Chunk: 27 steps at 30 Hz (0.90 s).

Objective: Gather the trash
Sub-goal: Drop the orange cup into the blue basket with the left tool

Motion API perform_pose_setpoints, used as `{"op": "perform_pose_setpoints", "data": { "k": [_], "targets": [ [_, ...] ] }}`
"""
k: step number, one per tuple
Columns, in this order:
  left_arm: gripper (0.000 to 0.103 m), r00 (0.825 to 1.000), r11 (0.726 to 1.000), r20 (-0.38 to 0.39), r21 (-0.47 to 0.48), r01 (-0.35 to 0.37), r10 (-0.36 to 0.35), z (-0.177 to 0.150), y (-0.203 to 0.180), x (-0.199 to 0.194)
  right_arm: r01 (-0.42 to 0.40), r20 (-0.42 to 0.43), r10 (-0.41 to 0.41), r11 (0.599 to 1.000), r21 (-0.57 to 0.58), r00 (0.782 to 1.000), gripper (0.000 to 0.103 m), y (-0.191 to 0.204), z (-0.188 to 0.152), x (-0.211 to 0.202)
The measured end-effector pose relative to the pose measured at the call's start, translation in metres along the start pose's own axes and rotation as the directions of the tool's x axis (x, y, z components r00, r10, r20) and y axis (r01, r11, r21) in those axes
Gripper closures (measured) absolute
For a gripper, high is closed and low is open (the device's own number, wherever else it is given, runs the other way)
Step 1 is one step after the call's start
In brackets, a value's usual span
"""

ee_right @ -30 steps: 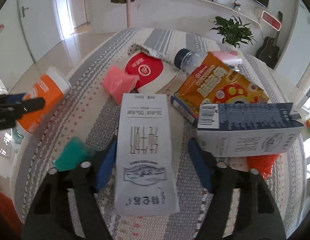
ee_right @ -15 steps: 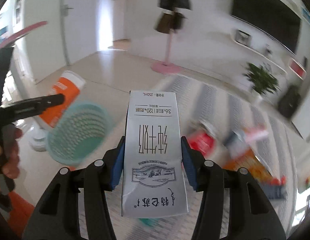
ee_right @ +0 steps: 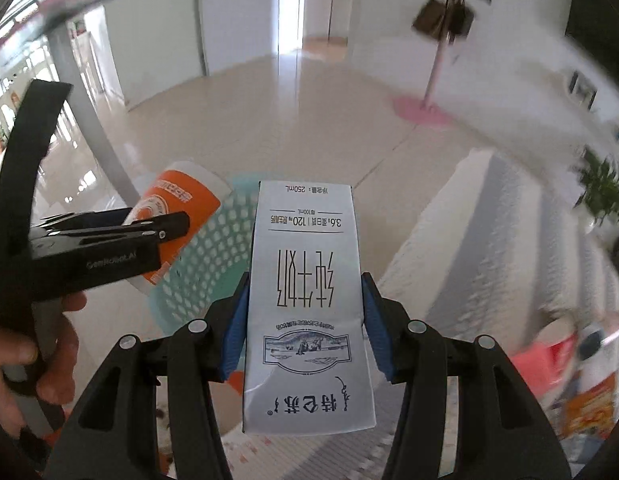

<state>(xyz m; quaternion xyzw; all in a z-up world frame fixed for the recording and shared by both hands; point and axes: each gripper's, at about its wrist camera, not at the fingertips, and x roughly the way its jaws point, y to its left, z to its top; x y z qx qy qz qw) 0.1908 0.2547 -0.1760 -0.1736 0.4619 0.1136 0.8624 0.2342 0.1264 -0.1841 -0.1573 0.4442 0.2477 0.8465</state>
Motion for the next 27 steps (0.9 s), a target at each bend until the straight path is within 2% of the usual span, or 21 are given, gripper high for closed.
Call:
{"op": "perform_pose_setpoints", "data": {
  "k": [3, 5, 13, 18, 22, 25, 27],
  "targets": [
    [0.031, 0.998, 1.0, -0.07, -0.019, 0.003, -0.004, -0.006, 0.007, 0.019, -0.025, -0.082, 0.027, 0.999, 0.023, 0.996, 0.054, 0.003, -0.003, 0.027],
    [0.03, 0.995, 1.0, -0.1, -0.017, -0.006, 0.004, -0.007, 0.012, 0.029, -0.011, -0.12, 0.014, 1.0, 0.02, 0.993, 0.054, 0.005, -0.005, 0.043],
    [0.029, 0.996, 0.999, -0.09, -0.049, 0.016, -0.02, -0.005, 0.022, 0.026, -0.001, -0.14, 0.005, 1.0, 0.031, 0.99, 0.051, 0.006, -0.002, 0.055],
    [0.029, 0.999, 0.999, -0.038, -0.04, 0.033, -0.035, -0.003, 0.013, 0.011, -0.017, -0.106, 0.023, 0.998, 0.06, 0.994, 0.051, -0.004, -0.007, 0.035],
    [0.029, 0.996, 0.997, 0.03, -0.021, 0.08, -0.079, -0.003, -0.004, -0.015, -0.028, -0.056, 0.033, 0.996, 0.079, 0.998, 0.051, -0.015, -0.013, 0.004],
    [0.029, 0.988, 0.992, 0.084, 0.023, 0.125, -0.127, -0.004, -0.031, -0.037, -0.024, 0.031, 0.021, 0.996, 0.09, 0.999, 0.051, -0.031, -0.02, -0.037],
    [0.029, 0.976, 0.982, 0.121, 0.076, 0.174, -0.182, -0.007, -0.06, -0.058, -0.003, 0.098, -0.007, 0.995, 0.097, 0.995, 0.051, -0.047, -0.026, -0.07]
  ]
}}
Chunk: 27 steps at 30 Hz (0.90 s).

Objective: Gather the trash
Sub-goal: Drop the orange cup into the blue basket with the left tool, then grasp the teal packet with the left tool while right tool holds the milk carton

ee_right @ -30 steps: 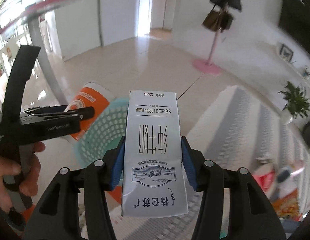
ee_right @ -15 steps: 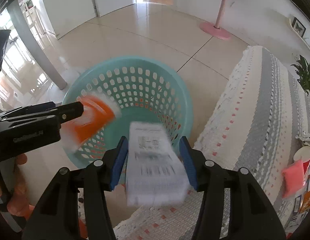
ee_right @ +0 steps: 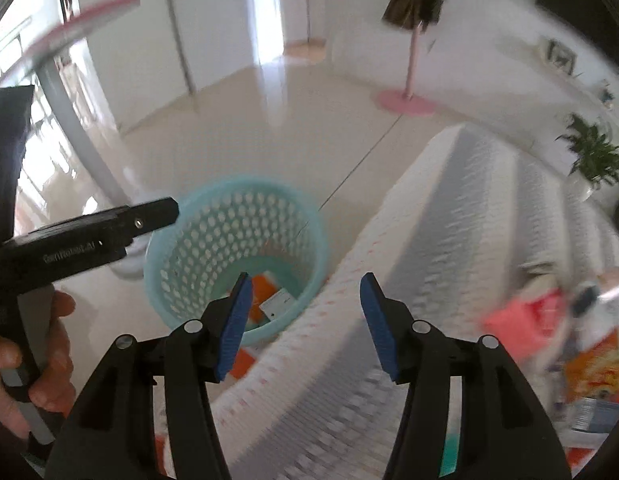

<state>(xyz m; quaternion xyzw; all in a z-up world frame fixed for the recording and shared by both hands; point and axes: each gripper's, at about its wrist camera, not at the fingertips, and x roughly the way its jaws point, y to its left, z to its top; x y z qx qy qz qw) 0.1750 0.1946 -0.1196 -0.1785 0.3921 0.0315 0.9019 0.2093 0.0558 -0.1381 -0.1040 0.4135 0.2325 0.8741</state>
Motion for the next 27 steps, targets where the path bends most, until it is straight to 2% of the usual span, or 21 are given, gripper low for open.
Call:
{"op": "perform_pose_setpoints", "data": {
  "k": [2, 5, 8, 10, 15, 18, 21, 24, 27],
  "targets": [
    [0.029, 0.997, 0.996, 0.021, 0.051, 0.072, -0.073, -0.003, -0.034, -0.014, 0.041, 0.073, -0.04, 0.999, -0.004, 0.997, 0.051, -0.016, -0.003, -0.035],
    [0.029, 0.987, 0.98, 0.026, 0.126, 0.154, -0.159, -0.016, -0.081, -0.028, 0.12, 0.159, -0.119, 0.993, 0.007, 0.98, 0.051, -0.045, -0.016, -0.083],
    [0.025, 0.972, 0.949, -0.029, 0.209, 0.236, -0.235, -0.04, -0.126, -0.028, 0.184, 0.204, -0.188, 0.982, 0.036, 0.961, 0.051, -0.079, -0.035, -0.118],
    [0.025, 0.964, 0.933, -0.068, 0.245, 0.264, -0.255, -0.055, -0.145, -0.023, 0.227, 0.218, -0.237, 0.971, 0.071, 0.947, 0.051, -0.107, -0.054, -0.141],
    [0.025, 0.95, 0.898, -0.22, 0.334, 0.288, -0.223, -0.105, -0.192, 0.016, 0.317, 0.186, -0.343, 0.936, 0.157, 0.921, 0.051, -0.174, -0.097, -0.169],
    [0.025, 0.954, 0.887, -0.257, 0.389, 0.25, -0.156, -0.129, -0.202, 0.037, 0.37, 0.131, -0.402, 0.904, 0.214, 0.906, 0.051, -0.219, -0.118, -0.172],
    [0.025, 0.958, 0.872, -0.267, 0.438, 0.219, -0.106, -0.142, -0.206, 0.057, 0.385, 0.079, -0.417, 0.885, 0.263, 0.906, 0.051, -0.254, -0.134, -0.166],
    [0.025, 0.968, 0.853, -0.242, 0.488, 0.186, -0.073, -0.151, -0.211, 0.063, 0.36, 0.041, -0.39, 0.881, 0.307, 0.92, 0.051, -0.278, -0.144, -0.153],
    [0.025, 0.964, 0.848, -0.26, 0.497, 0.186, -0.059, -0.153, -0.215, 0.069, 0.351, 0.013, -0.376, 0.876, 0.331, 0.927, 0.051, -0.29, -0.149, -0.14]
  ]
}}
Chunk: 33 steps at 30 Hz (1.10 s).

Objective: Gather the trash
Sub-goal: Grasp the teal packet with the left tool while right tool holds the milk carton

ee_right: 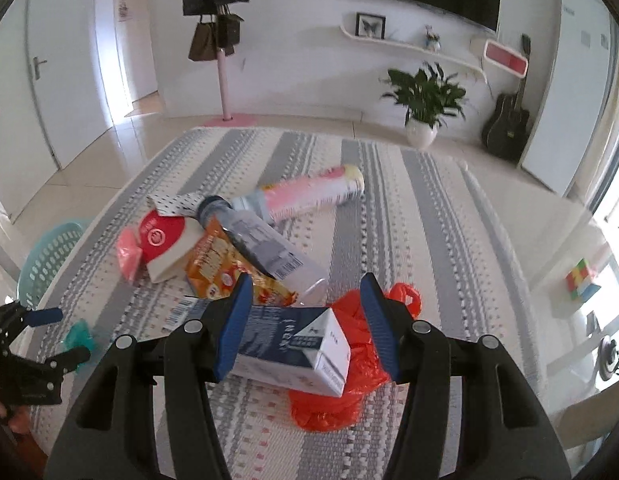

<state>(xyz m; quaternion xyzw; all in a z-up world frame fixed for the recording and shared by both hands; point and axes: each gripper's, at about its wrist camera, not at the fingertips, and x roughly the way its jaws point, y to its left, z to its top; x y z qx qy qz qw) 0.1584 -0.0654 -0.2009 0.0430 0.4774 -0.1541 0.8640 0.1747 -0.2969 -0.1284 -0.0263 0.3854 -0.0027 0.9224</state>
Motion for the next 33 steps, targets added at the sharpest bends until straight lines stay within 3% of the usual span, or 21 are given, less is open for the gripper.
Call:
{"op": "perform_pose_setpoints", "data": {
  "k": [4, 8, 12, 17, 21, 23, 25, 27, 30, 33],
  "targets": [
    [0.028, 0.999, 1.0, -0.035, 0.023, -0.016, 0.017, -0.003, -0.003, 0.009, -0.043, -0.041, 0.043, 0.999, 0.022, 0.998, 0.051, -0.002, -0.001, 0.012],
    [0.043, 0.999, 0.999, -0.04, 0.025, -0.025, 0.026, -0.006, -0.003, 0.011, -0.081, -0.067, 0.081, 0.997, 0.005, 0.994, 0.065, 0.008, -0.011, 0.006],
    [0.062, 0.999, 1.0, -0.031, 0.007, -0.022, 0.023, -0.006, 0.002, 0.008, -0.094, -0.054, 0.091, 0.994, -0.048, 0.994, 0.066, 0.025, -0.03, -0.018],
    [0.064, 1.0, 1.0, -0.025, -0.025, -0.019, 0.019, -0.006, 0.009, 0.006, -0.13, -0.063, 0.126, 0.989, -0.07, 0.99, 0.066, 0.042, -0.058, -0.041],
    [0.064, 1.0, 0.999, -0.022, -0.031, -0.016, 0.015, -0.008, 0.01, 0.004, -0.164, -0.12, 0.156, 0.984, -0.066, 0.981, 0.066, 0.053, -0.08, -0.042],
    [0.064, 1.0, 0.999, -0.02, -0.033, -0.013, 0.013, -0.008, 0.009, 0.004, -0.139, -0.114, 0.128, 0.985, -0.104, 0.985, 0.066, 0.057, -0.085, -0.044],
    [0.064, 1.0, 0.999, -0.018, -0.033, -0.008, 0.007, -0.008, 0.008, 0.004, -0.126, -0.107, 0.112, 0.983, -0.13, 0.988, 0.052, 0.057, -0.084, -0.045],
    [0.064, 1.0, 1.0, -0.015, -0.031, -0.002, 0.001, -0.009, 0.008, 0.003, -0.163, -0.118, 0.145, 0.972, -0.169, 0.982, 0.029, 0.054, -0.079, -0.045],
    [0.064, 1.0, 1.0, -0.013, -0.029, 0.001, -0.002, -0.01, 0.008, 0.003, -0.149, -0.114, 0.121, 0.946, -0.287, 0.986, 0.026, 0.052, -0.072, -0.041],
    [0.064, 1.0, 1.0, -0.008, -0.027, 0.003, -0.003, -0.009, 0.007, 0.003, -0.173, -0.149, 0.132, 0.934, -0.314, 0.98, 0.026, 0.041, -0.057, -0.021]
  ]
}}
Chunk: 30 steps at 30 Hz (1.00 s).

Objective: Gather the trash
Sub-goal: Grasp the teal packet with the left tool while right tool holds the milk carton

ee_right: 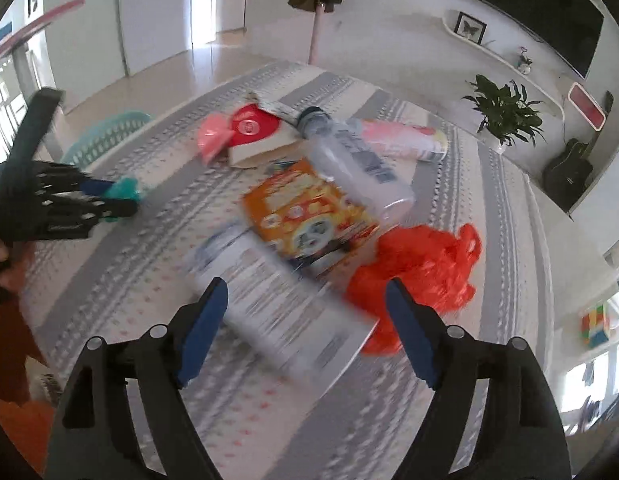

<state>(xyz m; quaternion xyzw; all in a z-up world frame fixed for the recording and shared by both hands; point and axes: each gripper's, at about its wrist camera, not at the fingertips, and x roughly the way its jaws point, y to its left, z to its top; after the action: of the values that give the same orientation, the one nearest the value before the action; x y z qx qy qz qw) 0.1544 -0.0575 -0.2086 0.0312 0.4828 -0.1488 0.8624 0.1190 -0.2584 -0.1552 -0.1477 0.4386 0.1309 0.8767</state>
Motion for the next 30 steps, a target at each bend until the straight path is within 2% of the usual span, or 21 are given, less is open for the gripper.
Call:
{"op": "perform_pose_setpoints", "data": {
  "k": [1, 2, 5, 8, 12, 13, 15, 19, 23, 25, 28, 30],
  "targets": [
    [0.064, 1.0, 1.0, 0.001, 0.0, 0.0, 0.0, 0.0, 0.0, 0.0, -0.024, -0.007, 0.024, 1.0, 0.009, 1.0, 0.026, -0.006, 0.005, 0.005],
    [0.064, 1.0, 1.0, 0.002, 0.002, 0.003, -0.003, 0.001, -0.001, 0.0, -0.084, -0.027, 0.085, 0.996, 0.034, 0.996, 0.026, -0.014, 0.009, 0.014],
    [0.064, 1.0, 1.0, 0.004, 0.008, 0.005, -0.005, 0.001, -0.002, 0.0, -0.21, -0.107, 0.223, 0.971, 0.117, 0.969, 0.026, -0.028, 0.008, 0.038],
    [0.064, 1.0, 1.0, 0.007, 0.008, 0.01, -0.01, 0.001, -0.001, -0.002, -0.274, -0.136, 0.294, 0.95, 0.149, 0.946, 0.026, -0.027, -0.006, 0.042],
    [0.064, 1.0, 1.0, 0.014, -0.007, 0.025, -0.025, 0.001, 0.005, -0.005, -0.333, -0.133, 0.352, 0.931, 0.148, 0.926, 0.026, -0.006, -0.026, 0.026],
    [0.064, 0.999, 1.0, 0.016, -0.011, 0.029, -0.029, 0.0, 0.006, -0.006, -0.34, -0.129, 0.356, 0.931, 0.13, 0.926, 0.026, 0.002, -0.029, 0.02],
    [0.064, 0.999, 0.999, 0.014, -0.02, 0.036, -0.036, 0.0, 0.009, -0.007, -0.316, -0.111, 0.325, 0.945, 0.089, 0.939, 0.026, 0.023, -0.033, 0.01],
    [0.064, 0.999, 0.999, 0.011, -0.027, 0.047, -0.046, -0.002, 0.012, -0.007, -0.29, -0.101, 0.295, 0.955, 0.056, 0.95, 0.026, 0.056, -0.032, 0.01],
    [0.064, 0.998, 0.998, 0.026, -0.027, 0.055, -0.054, -0.003, 0.015, -0.012, -0.201, -0.091, 0.202, 0.979, 0.021, 0.975, 0.026, 0.074, -0.026, 0.02],
    [0.064, 0.998, 0.998, 0.032, -0.031, 0.057, -0.056, -0.004, 0.018, -0.015, -0.148, -0.083, 0.15, 0.988, 0.034, 0.985, 0.027, 0.07, -0.022, 0.021],
    [0.064, 0.997, 0.997, 0.037, -0.043, 0.065, -0.064, -0.005, 0.024, -0.019, -0.126, -0.031, 0.128, 0.989, 0.076, 0.991, 0.026, 0.054, -0.018, 0.01],
    [0.064, 0.997, 0.997, 0.039, -0.044, 0.066, -0.064, -0.005, 0.026, -0.02, -0.104, -0.059, 0.109, 0.99, 0.091, 0.992, 0.026, 0.044, -0.019, 0.015]
  ]
}}
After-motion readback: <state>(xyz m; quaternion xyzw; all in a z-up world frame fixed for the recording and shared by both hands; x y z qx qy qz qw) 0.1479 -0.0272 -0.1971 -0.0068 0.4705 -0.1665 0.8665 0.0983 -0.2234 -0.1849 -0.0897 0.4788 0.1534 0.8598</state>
